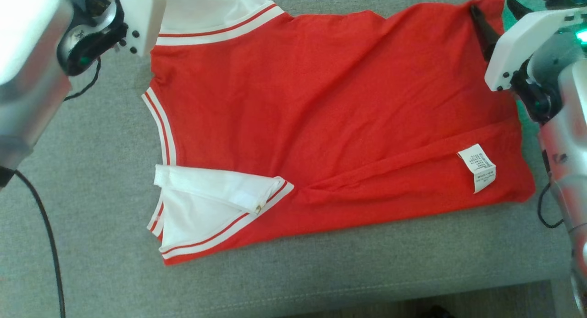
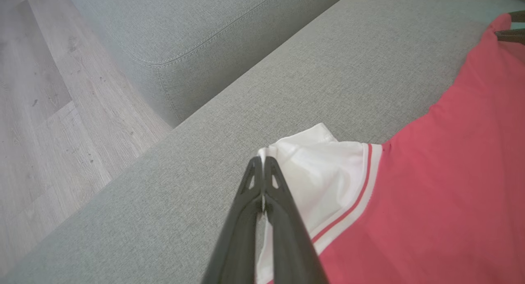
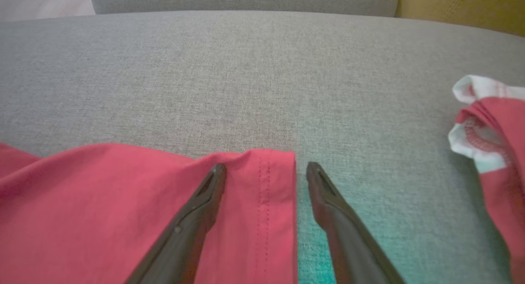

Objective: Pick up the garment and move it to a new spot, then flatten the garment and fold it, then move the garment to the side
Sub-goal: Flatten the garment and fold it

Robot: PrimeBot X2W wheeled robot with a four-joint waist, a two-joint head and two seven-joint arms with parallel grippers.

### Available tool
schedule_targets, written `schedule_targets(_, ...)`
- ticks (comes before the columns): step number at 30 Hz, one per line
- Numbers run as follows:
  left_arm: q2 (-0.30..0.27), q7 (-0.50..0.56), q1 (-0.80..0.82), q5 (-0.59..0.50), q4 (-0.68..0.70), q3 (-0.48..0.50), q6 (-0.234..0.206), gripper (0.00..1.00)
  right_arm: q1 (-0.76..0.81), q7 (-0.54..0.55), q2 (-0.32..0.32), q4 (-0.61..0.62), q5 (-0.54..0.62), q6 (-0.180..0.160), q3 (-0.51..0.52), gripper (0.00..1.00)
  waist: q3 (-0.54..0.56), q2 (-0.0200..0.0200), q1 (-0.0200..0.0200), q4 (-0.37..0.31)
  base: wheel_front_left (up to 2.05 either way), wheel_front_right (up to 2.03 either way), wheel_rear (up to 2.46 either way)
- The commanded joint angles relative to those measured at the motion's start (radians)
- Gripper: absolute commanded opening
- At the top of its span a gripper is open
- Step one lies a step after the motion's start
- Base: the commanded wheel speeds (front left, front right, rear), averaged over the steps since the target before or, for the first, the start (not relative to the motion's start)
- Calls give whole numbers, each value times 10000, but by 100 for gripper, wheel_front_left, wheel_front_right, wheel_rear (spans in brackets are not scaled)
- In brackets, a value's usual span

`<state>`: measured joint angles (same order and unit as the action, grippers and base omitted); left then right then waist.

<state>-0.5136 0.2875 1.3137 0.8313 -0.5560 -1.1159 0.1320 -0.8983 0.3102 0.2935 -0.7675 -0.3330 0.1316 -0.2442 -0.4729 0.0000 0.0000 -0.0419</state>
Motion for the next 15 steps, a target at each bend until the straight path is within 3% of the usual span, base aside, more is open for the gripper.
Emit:
schedule_targets(1,-446,-50,642,83,199,398,-14,0,-198,-121,-85,203,-21,-9,-129,98,-4,0,0,-1,0,0,0)
schedule_targets(6,-464,-79,697,184,200,280,-14,0,-503,-355,-72,-193,-215,-9,-491,83,-17,0,0,16,0,0,0)
schedule_targets(9,-465,-87,734,242,177,203,-14,0,-668,-472,-57,-400,-318,-9,-671,52,-22,0,0,26,0,0,0)
schedule_targets(11,-460,-101,752,275,148,154,-14,0,-742,-543,-47,-526,-390,-9,-785,38,-16,0,0,36,0,0,0)
schedule_targets(13,-472,-138,772,303,117,112,-14,0,-812,-652,-21,-634,-432,-9,-900,11,-5,0,0,40,0,0,0)
schedule_targets(14,-488,-169,787,301,97,91,-14,0,-847,-730,-22,-674,-491,-9,-931,2,2,0,0,40,0,0,0)
schedule_targets(15,-509,-203,800,295,75,67,-14,0,-886,-797,-10,-716,-534,-9,-971,0,11,0,0,38,0,0,0)
